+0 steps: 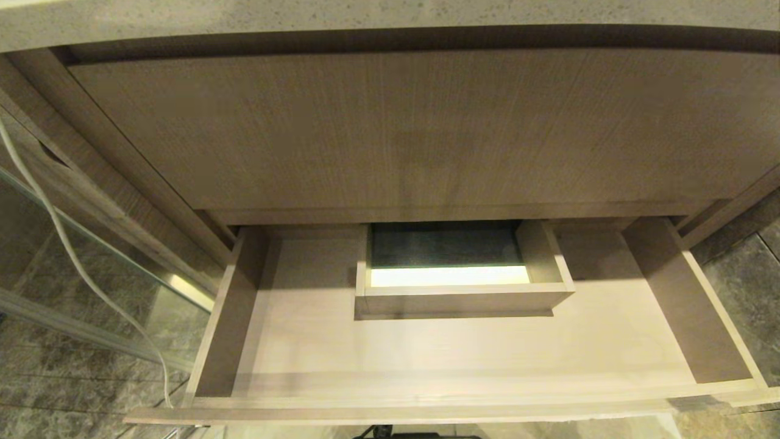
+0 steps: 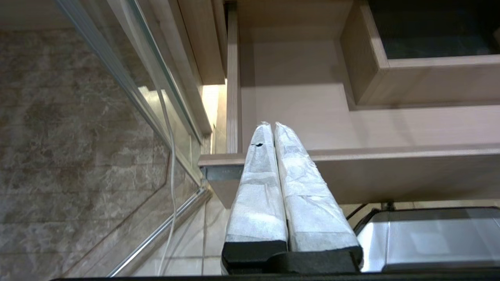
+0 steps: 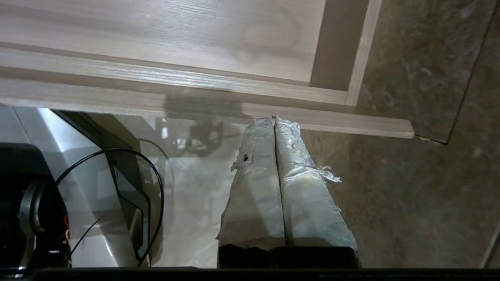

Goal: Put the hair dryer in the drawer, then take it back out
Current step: Close the drawer

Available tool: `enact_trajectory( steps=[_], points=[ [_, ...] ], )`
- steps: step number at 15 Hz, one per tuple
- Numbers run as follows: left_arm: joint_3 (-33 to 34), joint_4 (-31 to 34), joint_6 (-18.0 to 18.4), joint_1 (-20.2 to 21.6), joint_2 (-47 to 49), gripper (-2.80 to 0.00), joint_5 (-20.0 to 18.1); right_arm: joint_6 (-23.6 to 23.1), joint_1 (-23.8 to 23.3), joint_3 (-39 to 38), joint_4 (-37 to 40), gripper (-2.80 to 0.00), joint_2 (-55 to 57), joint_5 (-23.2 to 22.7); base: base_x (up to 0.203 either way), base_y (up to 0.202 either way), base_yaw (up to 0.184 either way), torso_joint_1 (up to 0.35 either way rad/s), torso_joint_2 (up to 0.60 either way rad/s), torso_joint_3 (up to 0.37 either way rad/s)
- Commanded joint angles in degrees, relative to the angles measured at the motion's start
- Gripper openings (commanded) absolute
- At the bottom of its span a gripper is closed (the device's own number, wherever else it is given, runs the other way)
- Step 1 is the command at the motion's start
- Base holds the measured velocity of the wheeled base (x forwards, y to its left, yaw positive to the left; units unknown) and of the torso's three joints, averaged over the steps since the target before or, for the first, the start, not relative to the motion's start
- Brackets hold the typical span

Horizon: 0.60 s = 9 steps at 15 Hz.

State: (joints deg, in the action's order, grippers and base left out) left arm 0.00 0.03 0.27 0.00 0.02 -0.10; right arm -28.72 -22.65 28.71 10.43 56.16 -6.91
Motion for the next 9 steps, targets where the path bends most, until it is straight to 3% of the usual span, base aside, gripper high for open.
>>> enact_trajectory(
  steps=[1,6,9],
  points=[
    [0.1,0.1,0.0,0.0,0.1,-2.8,0.0,-0.2,-0.6,0.2,-0.1,-2.8,3.2,-0.1,0.0,0.0,0.0,-0.109,0.27,0.197],
    [0.0,0.1,0.0,0.0,0.1,-2.8,0.0,-0.8,-2.6,0.9,0.5,-2.8,6.0,0.0,0.0,0.0,0.0,-0.093,0.29,0.154],
    [0.1,0.1,0.0,0.0,0.1,-2.8,0.0,-2.7,-4.3,0.9,3.4,-2.8,9.0,0.7,0.0,0.0,0.0,-0.007,0.12,0.038]
  ],
)
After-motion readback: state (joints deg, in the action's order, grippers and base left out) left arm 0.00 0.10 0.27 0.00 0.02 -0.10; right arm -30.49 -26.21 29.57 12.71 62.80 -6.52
